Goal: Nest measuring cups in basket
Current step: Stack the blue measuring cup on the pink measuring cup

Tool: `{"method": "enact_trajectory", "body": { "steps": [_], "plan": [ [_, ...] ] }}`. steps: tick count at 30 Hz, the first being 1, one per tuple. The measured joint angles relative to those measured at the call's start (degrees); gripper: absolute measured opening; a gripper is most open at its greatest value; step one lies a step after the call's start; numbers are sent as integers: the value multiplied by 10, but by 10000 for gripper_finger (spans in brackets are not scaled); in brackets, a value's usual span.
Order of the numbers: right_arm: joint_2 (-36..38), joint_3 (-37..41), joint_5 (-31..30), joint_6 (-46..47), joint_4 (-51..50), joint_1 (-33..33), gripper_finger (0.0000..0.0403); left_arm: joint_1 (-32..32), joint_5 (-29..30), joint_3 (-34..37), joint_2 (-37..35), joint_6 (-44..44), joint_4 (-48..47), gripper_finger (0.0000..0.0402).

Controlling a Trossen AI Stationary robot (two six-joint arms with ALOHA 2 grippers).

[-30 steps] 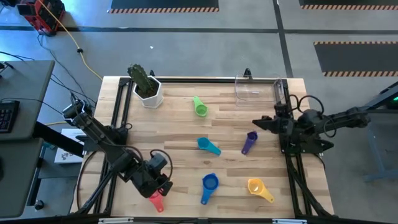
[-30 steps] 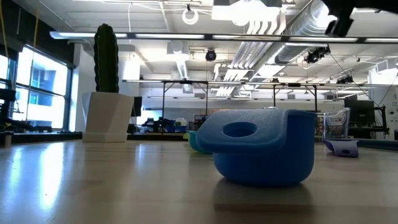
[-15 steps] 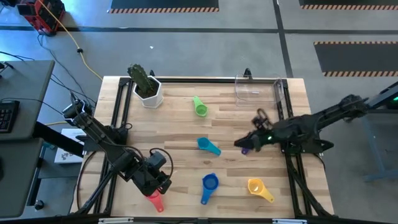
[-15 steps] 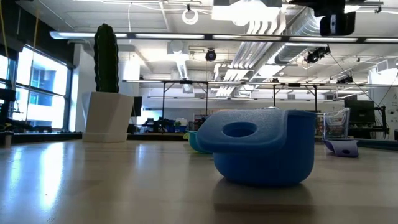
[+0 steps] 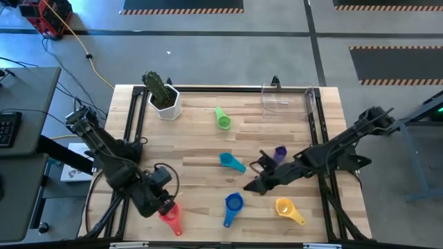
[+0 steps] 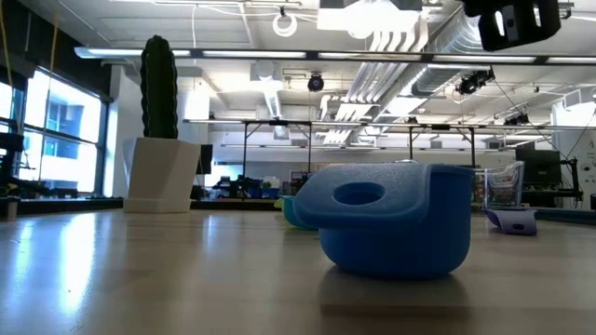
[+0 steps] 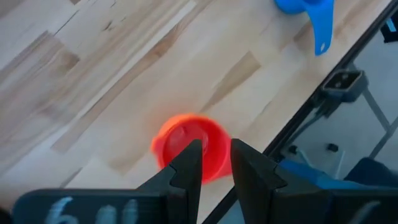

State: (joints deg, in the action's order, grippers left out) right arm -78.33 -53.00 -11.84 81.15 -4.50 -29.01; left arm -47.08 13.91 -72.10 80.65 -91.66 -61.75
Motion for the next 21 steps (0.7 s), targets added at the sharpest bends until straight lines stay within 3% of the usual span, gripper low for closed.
{"method": "enact_trajectory", "body": {
  "steps": [10,21],
  "plan": [
    [-129,-114,29,90,-169,0,195,-46,3,0,-10,-12,-14,74],
    [-240,-159,43,130,-181,-2,195,-76,4,0,-10,-13,-14,74]
  ]
}}
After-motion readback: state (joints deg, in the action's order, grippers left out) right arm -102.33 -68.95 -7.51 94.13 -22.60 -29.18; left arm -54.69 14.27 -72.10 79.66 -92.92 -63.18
